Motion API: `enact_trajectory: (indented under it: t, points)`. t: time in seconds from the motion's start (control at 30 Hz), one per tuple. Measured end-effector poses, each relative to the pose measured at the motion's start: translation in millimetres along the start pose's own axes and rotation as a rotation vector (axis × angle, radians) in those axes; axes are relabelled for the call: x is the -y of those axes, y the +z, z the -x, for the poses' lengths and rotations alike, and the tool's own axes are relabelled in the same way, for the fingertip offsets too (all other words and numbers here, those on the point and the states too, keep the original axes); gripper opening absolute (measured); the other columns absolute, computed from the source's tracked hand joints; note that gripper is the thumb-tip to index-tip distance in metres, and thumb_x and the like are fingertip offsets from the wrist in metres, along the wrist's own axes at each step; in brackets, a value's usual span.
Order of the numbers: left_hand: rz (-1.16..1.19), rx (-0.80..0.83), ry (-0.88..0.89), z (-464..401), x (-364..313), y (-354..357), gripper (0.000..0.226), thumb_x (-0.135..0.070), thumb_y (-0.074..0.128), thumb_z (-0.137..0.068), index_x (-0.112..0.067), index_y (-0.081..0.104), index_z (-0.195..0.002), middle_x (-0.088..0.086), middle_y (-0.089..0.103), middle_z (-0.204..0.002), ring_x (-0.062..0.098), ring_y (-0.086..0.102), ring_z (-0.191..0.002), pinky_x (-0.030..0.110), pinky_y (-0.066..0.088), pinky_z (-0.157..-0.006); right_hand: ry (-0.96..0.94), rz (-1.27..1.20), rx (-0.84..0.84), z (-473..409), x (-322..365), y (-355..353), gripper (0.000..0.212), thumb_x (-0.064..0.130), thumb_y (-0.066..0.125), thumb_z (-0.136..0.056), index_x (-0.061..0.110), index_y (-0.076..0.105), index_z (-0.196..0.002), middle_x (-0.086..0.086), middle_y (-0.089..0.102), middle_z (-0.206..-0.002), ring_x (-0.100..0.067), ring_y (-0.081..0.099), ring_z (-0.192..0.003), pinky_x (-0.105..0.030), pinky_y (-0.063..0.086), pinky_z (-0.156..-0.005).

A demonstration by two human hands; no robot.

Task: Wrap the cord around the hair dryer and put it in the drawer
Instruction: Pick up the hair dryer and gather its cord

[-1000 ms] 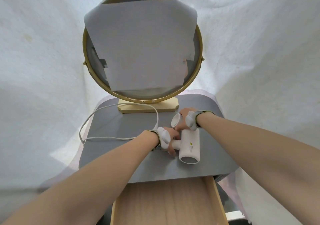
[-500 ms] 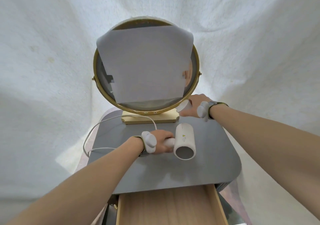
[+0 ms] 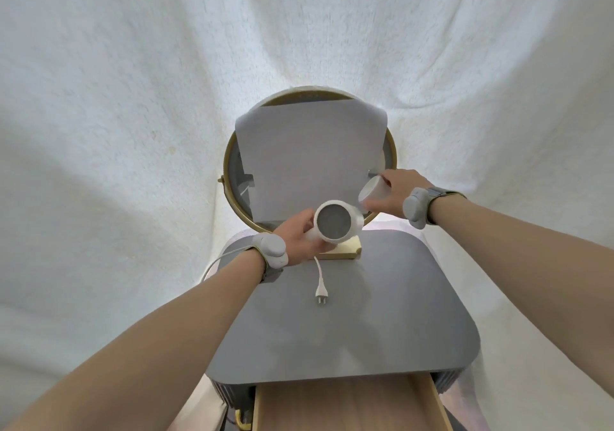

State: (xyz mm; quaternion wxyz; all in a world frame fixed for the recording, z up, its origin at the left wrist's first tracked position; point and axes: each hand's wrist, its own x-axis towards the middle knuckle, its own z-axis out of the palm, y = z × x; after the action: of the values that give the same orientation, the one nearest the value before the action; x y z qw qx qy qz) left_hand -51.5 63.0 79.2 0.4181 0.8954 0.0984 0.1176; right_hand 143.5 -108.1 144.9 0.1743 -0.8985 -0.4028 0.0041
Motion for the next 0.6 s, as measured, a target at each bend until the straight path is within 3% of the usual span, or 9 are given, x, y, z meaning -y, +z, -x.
enact_trajectory:
  t: [0.1, 0.27, 0.43, 0.6]
  points:
    - [0.072, -0.062, 0.049, 3.7, -8.4, -17.2, 0.033, -0.034, 0.075, -0.089, -0.043, 0.058, -0.115, -0.026, 0.067, -0.101, -0.004, 0.064, -0.093, 0.017, 0.05, -0.075, -0.049, 0.01, -0.024, 0.2, 6.1, 0.2, 0.058, 0.068, 0.065, -0.064, 0.03, 0.054, -0.106, 0.005, 0.064, -0.09, -0.014, 0.06, -0.078, -0.031, 0.054, -0.068]
    - [0.094, -0.148, 0.026, 7.3, -10.0, -36.8, 0.02, -0.027, 0.069, -0.094, -0.029, 0.06, -0.112, -0.01, 0.069, -0.093, 0.001, 0.064, -0.081, 0.006, 0.044, -0.062, -0.107, 0.032, -0.058, 1.6, 14.5, 1.4, 0.054, 0.063, 0.066, -0.066, 0.028, 0.052, -0.105, 0.005, 0.06, -0.095, -0.015, 0.058, -0.079, -0.032, 0.054, -0.067]
    - [0.1, -0.225, -0.058, 5.6, -1.5, -42.5, 0.013, -0.035, 0.064, -0.097, -0.025, 0.064, -0.105, -0.009, 0.071, -0.085, 0.007, 0.067, -0.076, 0.022, 0.046, -0.069, -0.195, 0.018, -0.103, 0.3, 25.0, 7.0, 0.06, 0.064, 0.068, -0.066, 0.027, 0.052, -0.11, 0.004, 0.057, -0.102, -0.018, 0.057, -0.085, -0.037, 0.055, -0.075]
    - [0.215, -0.295, -0.088, 4.2, 2.4, -43.6, 0.025, -0.041, 0.06, -0.098, -0.018, 0.066, -0.105, -0.005, 0.072, -0.09, 0.005, 0.07, -0.068, 0.022, 0.056, -0.065, -0.284, -0.018, -0.148, -2.8, 36.1, 12.8, 0.062, 0.062, 0.073, -0.068, 0.025, 0.053, -0.114, 0.006, 0.056, -0.1, -0.016, 0.054, -0.086, -0.031, 0.052, -0.073]
